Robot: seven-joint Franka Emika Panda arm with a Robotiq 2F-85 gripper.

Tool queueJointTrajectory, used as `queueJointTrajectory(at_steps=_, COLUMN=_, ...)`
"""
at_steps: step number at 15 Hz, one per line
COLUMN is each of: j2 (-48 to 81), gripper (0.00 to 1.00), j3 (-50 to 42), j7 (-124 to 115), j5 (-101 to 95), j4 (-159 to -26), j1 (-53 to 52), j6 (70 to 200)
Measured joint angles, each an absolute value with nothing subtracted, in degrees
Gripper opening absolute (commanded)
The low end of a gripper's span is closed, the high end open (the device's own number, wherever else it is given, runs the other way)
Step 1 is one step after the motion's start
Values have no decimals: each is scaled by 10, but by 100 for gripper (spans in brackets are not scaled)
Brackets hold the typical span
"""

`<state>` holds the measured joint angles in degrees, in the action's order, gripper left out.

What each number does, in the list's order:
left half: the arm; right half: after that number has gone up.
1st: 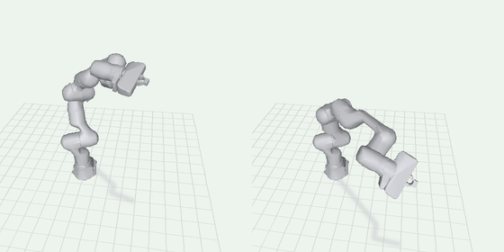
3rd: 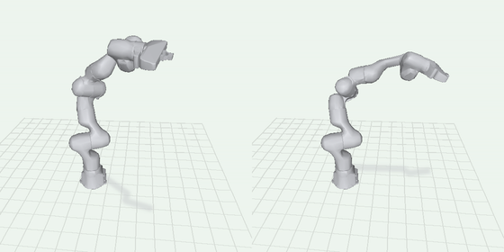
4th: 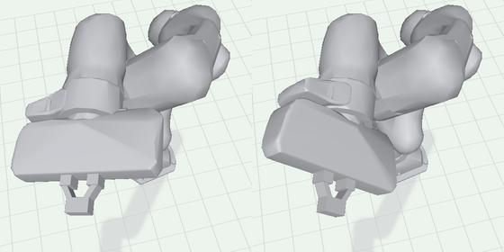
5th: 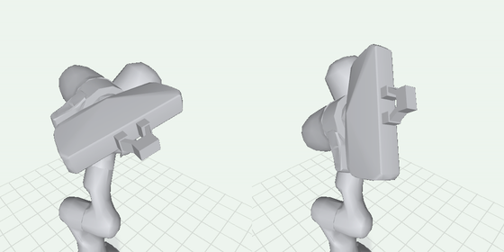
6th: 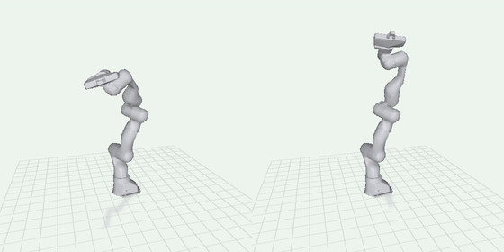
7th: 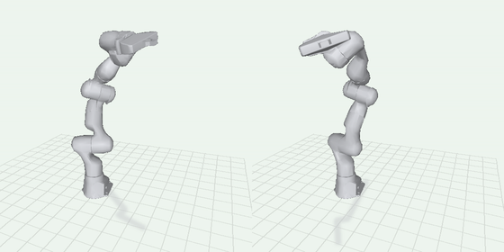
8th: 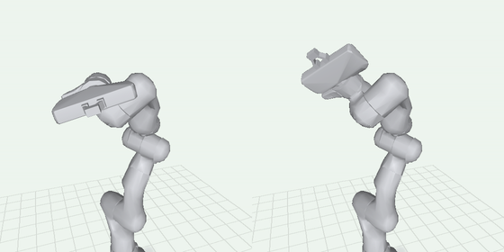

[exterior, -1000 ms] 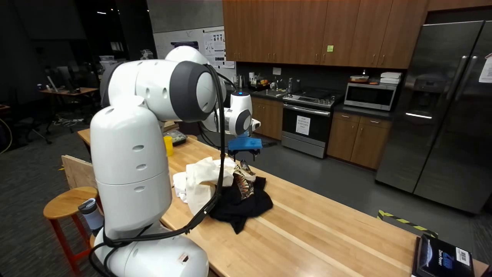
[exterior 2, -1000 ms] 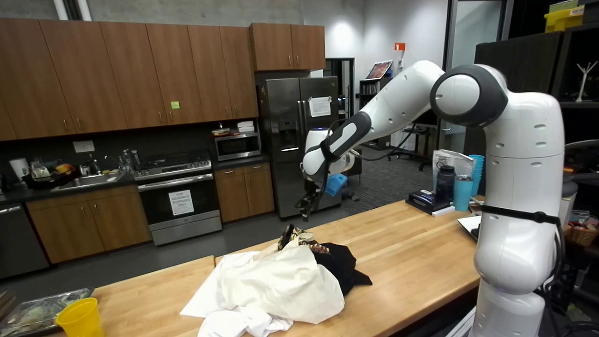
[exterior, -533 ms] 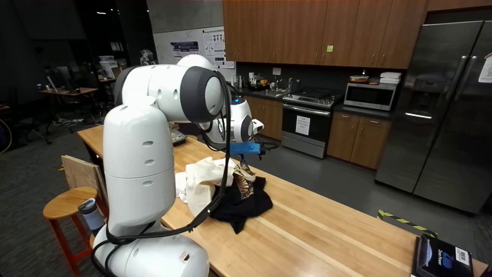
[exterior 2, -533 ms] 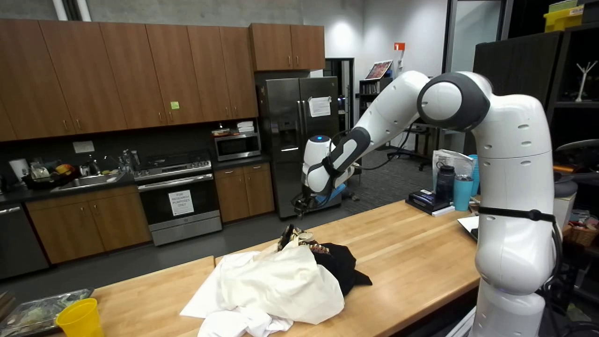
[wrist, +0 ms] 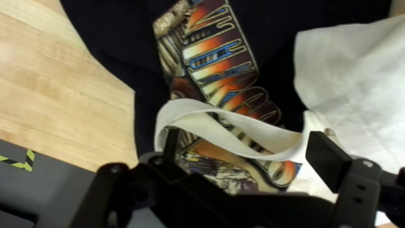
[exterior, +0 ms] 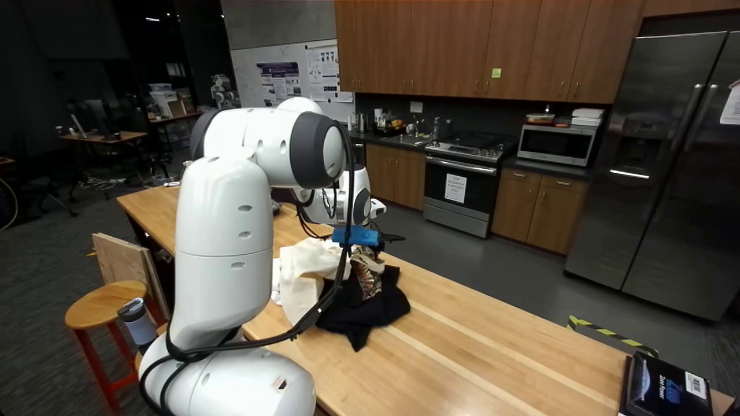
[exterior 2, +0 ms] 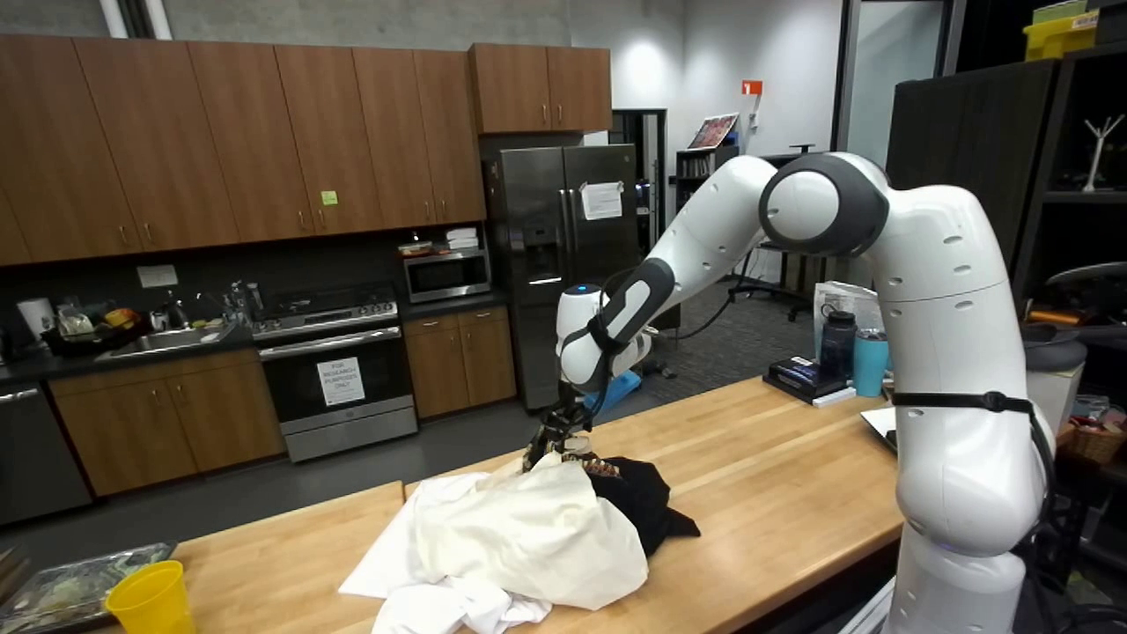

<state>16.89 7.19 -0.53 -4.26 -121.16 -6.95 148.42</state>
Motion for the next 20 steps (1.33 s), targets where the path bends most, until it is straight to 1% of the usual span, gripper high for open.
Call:
queueJointTrajectory(at_steps=5, j2=173, gripper=100, j3=114, j7=38, j5=33, j4=-1159, j1=-70, j6=1471)
queueJointTrajectory(at_steps=11, j2=201, gripper=100, j3=102, j7=39, j5=39, j4=-1115, j1=-69, j6=1455)
queueJointTrajectory(at_steps=12, j2=207, gripper=75, j3=96, j7=39, j5=35, j4=-1114, j1=-69, j6=1452)
queueJointTrajectory(at_steps=13, j2=213, gripper=74, j3=89, j7=38, j5=28, j4=-1111, j1=-69, j6=1446)
queueJointTrajectory(at_steps=15, j2=223, gripper=61, j3=76, j7=36, j5=11, j4=-1105, j1=-69, j6=1434)
queueJointTrajectory(at_steps=20, j2=235, gripper=21, j3=65, j7=36, j5=-17, j4=-1092, j1=-69, j6=1422)
